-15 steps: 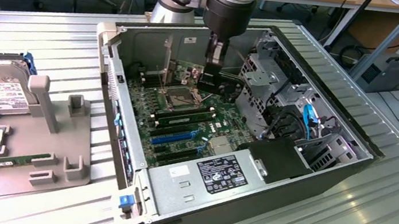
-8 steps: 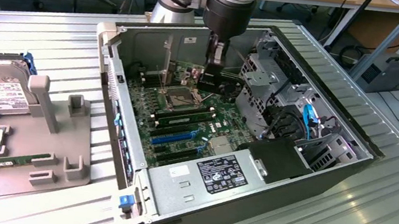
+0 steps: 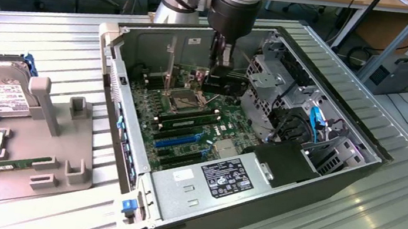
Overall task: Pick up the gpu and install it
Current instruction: 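Insert the gpu into the slot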
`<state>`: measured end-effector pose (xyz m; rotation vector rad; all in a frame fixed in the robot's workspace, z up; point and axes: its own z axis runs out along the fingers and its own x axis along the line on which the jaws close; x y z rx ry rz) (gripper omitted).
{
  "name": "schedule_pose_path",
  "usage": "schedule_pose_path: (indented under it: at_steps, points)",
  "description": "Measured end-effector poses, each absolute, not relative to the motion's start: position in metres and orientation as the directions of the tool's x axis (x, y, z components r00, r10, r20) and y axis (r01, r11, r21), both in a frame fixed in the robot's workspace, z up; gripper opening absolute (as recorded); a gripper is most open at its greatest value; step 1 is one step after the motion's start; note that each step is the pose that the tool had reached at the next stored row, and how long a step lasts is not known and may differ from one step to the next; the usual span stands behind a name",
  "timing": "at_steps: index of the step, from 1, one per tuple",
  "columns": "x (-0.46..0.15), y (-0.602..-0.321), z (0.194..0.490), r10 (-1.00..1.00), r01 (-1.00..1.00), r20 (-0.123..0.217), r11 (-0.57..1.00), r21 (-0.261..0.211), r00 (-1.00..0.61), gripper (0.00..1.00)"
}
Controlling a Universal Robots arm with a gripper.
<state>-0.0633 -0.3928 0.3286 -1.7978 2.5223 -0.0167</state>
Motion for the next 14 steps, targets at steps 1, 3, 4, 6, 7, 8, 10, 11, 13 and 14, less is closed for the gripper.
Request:
schedule_pose_path:
  at_steps: [1,3,4,6,7,8,10,11,13,14]
  points:
    - [-0.0633,-0.3929,0.3286,-0.959,-0.959,-0.029,0.281,-0.034,-0.28,0.27]
    - [-0.0633,-0.3928,0.3286,-0.982,-0.982,-0.029,0.188,-0.034,-0.187,0.27]
    - [-0.0633,-0.3928,0.3286,-0.99,-0.99,-0.029,0.136,-0.034,-0.135,0.27]
    - [-0.0633,-0.3929,0.3285,-0.999,-0.999,-0.029,0.029,-0.034,-0.029,0.27]
    - [-0.0633,-0.3929,0.3285,-0.999,-0.999,-0.028,-0.032,-0.035,0.033,0.27]
    - [-0.0633,-0.3929,0.3285,-0.997,-0.997,-0.028,-0.065,-0.035,0.066,0.27]
    - [-0.0633,-0.3929,0.3285,-0.985,-0.985,-0.028,-0.166,-0.034,0.167,0.27]
    - [-0.0633,-0.3928,0.3285,-0.972,-0.972,-0.028,-0.232,-0.034,0.233,0.27]
    - [-0.0633,-0.3928,0.3284,-0.964,-0.964,-0.028,-0.265,-0.034,0.266,0.27]
    - [-0.0633,-0.3929,0.3284,-0.962,-0.962,-0.027,-0.27,-0.034,0.271,0.27]
